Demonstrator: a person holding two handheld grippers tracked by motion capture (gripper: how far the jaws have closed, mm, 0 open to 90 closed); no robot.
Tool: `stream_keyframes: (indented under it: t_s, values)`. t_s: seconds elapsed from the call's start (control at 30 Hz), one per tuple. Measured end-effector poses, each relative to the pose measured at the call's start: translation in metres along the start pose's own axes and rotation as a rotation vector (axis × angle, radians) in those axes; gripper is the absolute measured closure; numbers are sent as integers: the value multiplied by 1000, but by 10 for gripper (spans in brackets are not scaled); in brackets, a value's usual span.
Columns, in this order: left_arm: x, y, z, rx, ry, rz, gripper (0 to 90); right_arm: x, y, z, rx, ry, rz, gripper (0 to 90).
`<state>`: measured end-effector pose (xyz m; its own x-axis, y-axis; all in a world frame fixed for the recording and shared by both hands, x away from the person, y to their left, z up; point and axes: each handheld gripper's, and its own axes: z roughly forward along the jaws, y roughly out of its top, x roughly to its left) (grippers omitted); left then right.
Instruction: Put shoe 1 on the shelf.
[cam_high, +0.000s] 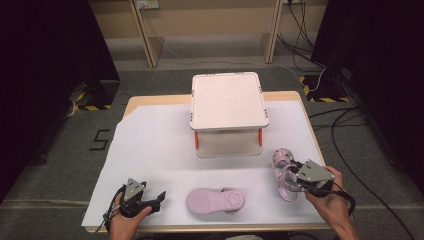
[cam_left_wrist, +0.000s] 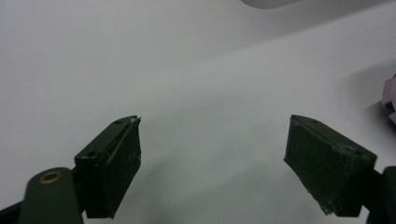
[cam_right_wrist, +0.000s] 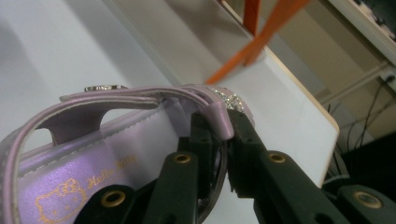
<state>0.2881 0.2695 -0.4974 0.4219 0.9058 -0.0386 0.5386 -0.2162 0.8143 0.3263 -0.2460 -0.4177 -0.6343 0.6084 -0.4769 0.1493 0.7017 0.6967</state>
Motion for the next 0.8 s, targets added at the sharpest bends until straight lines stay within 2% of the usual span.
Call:
stream_keyframes:
  t_s: [0.23,0.53,0.8]
  values:
    - [0,0,1,-1,-3,-3,180,11,34,27,-67,80,-49,824]
    - [1,0,0,-1,-5,-3,182,34,78,72,-122,99,-120,821]
    - [0,0,1,-3,-13,-4,182,49,106,108,-141,102,-134,819]
